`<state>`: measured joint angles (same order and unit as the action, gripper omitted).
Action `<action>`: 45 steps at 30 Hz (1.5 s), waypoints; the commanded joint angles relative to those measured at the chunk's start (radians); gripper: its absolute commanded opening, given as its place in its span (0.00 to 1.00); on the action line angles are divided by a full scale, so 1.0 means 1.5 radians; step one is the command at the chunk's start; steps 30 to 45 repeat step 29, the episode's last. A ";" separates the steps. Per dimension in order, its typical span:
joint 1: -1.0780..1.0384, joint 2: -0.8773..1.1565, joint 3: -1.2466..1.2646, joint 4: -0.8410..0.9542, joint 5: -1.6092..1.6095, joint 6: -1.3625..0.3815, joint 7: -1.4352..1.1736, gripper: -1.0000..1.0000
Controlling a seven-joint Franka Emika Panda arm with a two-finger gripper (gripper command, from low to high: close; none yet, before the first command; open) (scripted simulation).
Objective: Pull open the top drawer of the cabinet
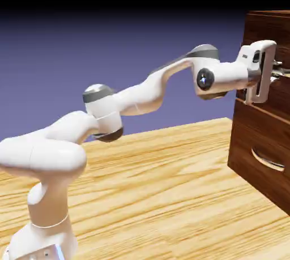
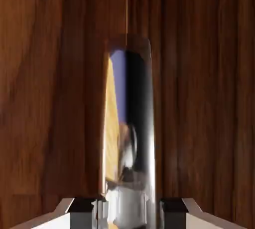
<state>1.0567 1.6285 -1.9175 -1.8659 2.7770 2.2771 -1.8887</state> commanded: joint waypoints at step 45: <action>0.433 0.089 -0.145 -0.635 -0.183 -0.206 -0.057 1.00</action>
